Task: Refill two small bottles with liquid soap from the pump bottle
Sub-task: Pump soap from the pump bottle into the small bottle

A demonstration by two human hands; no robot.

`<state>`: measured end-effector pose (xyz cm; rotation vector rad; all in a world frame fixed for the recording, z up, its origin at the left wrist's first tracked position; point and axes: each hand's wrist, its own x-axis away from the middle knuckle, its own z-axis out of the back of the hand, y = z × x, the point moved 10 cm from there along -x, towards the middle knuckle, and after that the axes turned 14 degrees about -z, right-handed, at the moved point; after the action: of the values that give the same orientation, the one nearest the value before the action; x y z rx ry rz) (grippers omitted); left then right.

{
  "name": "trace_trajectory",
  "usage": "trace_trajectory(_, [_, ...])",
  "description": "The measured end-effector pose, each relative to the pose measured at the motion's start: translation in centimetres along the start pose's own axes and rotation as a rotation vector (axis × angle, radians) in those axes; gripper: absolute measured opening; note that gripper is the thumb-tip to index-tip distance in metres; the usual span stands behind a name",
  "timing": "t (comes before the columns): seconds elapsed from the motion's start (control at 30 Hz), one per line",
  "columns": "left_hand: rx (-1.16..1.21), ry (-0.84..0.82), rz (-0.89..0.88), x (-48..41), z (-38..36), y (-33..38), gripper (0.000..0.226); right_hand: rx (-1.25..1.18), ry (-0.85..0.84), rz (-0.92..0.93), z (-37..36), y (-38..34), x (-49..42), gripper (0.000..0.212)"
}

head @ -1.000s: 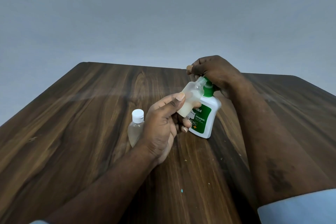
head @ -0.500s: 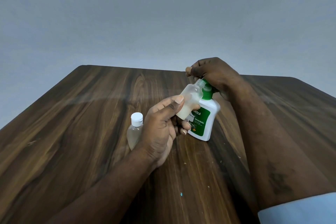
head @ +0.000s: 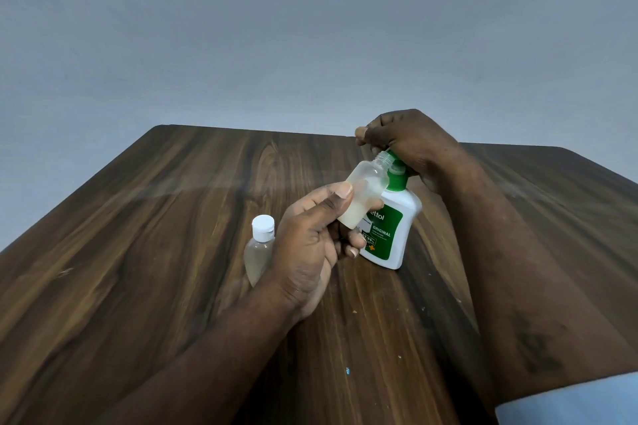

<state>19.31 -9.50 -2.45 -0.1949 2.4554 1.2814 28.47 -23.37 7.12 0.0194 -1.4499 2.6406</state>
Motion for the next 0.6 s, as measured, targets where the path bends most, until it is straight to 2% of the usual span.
trace_trajectory(0.6, [-0.013,-0.008,0.002,0.02,0.1,-0.09,0.046,-0.008,0.016,-0.016,0.14,0.12,0.06,0.018])
